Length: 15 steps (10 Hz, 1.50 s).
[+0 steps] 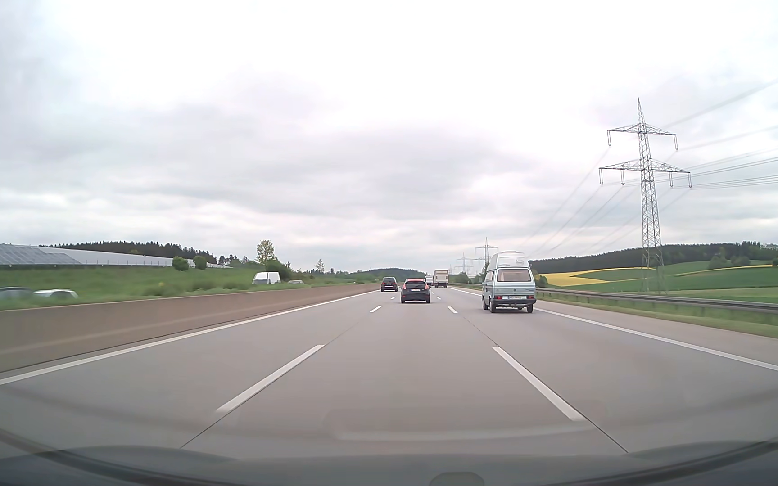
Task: Follow the waypoints while adhering to traffic rules and regulations
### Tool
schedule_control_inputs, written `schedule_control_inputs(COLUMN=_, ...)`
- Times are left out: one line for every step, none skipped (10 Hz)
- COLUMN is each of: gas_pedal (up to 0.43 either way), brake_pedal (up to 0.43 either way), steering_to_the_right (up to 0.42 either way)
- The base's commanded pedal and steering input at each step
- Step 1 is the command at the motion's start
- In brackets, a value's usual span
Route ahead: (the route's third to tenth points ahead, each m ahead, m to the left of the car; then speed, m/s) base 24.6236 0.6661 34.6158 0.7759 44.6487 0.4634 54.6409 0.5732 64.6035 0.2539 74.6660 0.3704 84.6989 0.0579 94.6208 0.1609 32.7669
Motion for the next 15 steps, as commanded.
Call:
schedule_control_inputs(gas_pedal=0.260, brake_pedal=0.000, steering_to_the_right=0.000)
schedule_control_inputs(gas_pedal=0.260, brake_pedal=0.000, steering_to_the_right=0.000)
schedule_control_inputs(gas_pedal=0.260, brake_pedal=0.000, steering_to_the_right=0.000)
schedule_control_inputs(gas_pedal=0.260, brake_pedal=0.000, steering_to_the_right=0.000)
schedule_control_inputs(gas_pedal=0.260, brake_pedal=0.000, steering_to_the_right=0.000)
schedule_control_inputs(gas_pedal=0.260, brake_pedal=0.000, steering_to_the_right=0.000)
schedule_control_inputs(gas_pedal=0.260, brake_pedal=0.000, steering_to_the_right=0.000)
schedule_control_inputs(gas_pedal=0.260, brake_pedal=0.000, steering_to_the_right=0.000)
schedule_control_inputs(gas_pedal=0.260, brake_pedal=0.000, steering_to_the_right=0.000)
schedule_control_inputs(gas_pedal=0.268, brake_pedal=0.000, steering_to_the_right=0.000)
schedule_control_inputs(gas_pedal=0.268, brake_pedal=0.000, steering_to_the_right=0.000)
schedule_control_inputs(gas_pedal=0.268, brake_pedal=0.000, steering_to_the_right=0.000)
schedule_control_inputs(gas_pedal=0.268, brake_pedal=0.000, steering_to_the_right=0.000)
schedule_control_inputs(gas_pedal=0.268, brake_pedal=0.000, steering_to_the_right=0.000)
schedule_control_inputs(gas_pedal=0.268, brake_pedal=0.000, steering_to_the_right=-0.001)
